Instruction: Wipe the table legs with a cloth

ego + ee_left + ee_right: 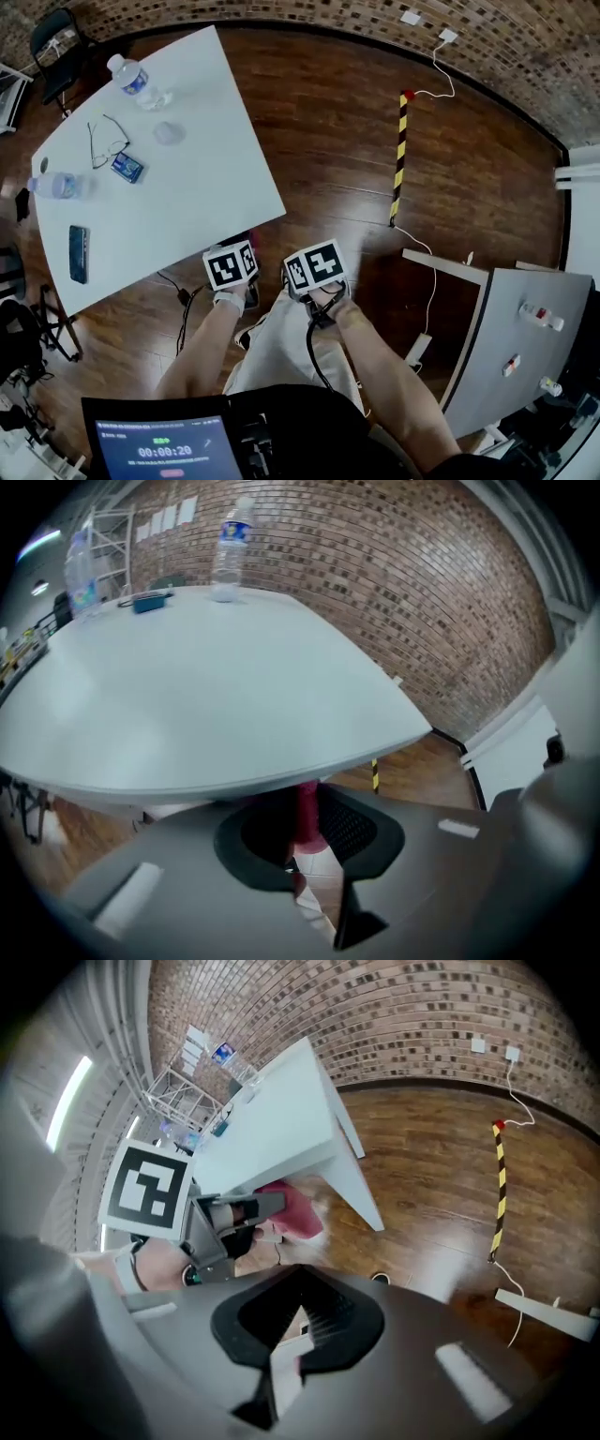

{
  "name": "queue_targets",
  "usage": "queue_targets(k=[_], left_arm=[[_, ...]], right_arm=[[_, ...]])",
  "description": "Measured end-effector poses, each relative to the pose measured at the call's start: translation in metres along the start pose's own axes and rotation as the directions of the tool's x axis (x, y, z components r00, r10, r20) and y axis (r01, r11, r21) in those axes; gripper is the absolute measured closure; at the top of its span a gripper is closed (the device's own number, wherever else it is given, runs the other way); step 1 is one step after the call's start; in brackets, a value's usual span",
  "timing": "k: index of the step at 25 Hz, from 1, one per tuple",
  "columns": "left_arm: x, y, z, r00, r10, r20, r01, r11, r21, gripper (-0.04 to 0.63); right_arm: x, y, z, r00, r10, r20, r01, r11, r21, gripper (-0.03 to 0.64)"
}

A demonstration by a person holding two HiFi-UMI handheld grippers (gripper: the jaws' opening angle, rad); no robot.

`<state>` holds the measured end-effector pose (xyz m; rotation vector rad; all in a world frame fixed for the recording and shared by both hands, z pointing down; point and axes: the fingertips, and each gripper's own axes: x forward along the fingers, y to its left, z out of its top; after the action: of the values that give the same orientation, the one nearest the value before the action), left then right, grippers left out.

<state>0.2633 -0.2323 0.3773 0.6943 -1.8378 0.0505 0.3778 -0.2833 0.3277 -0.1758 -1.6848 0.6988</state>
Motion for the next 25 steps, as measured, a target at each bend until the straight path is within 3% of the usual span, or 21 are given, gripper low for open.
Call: queue_targets(k=[5, 12, 20, 25], left_arm=[[0.029, -0.074, 0.003, 0.999, -0.025, -0.032, 0.028, 0.994, 0.106, 0.529], [0.053, -0.106, -0.004, 0.999, 0.02, -0.025, -0.016, 0.99, 0.144, 0.529], [0.078, -0.099, 0.001, 0.988, 0.155, -0.009, -0.153, 0.981, 0.117, 0.529], [0.096, -0.101, 0.0, 0.966, 0.255, 0.035, -0.257, 0.959, 0.115, 0.529]], right_arm=[[-0.034, -0.05, -0.004, 0.999, 0.001, 0.053, -0.006, 0.995, 0.101, 0.623], [-0.048, -0.093, -0.017, 0.994, 0.056, 0.09, -0.068, 0.987, 0.148, 0.623], [-0.037, -0.131, -0.007, 0.98, 0.184, 0.071, -0.189, 0.979, 0.078, 0.623], [-0.02, -0.173, -0.001, 0.972, 0.231, 0.043, -0.232, 0.972, 0.033, 0.623]])
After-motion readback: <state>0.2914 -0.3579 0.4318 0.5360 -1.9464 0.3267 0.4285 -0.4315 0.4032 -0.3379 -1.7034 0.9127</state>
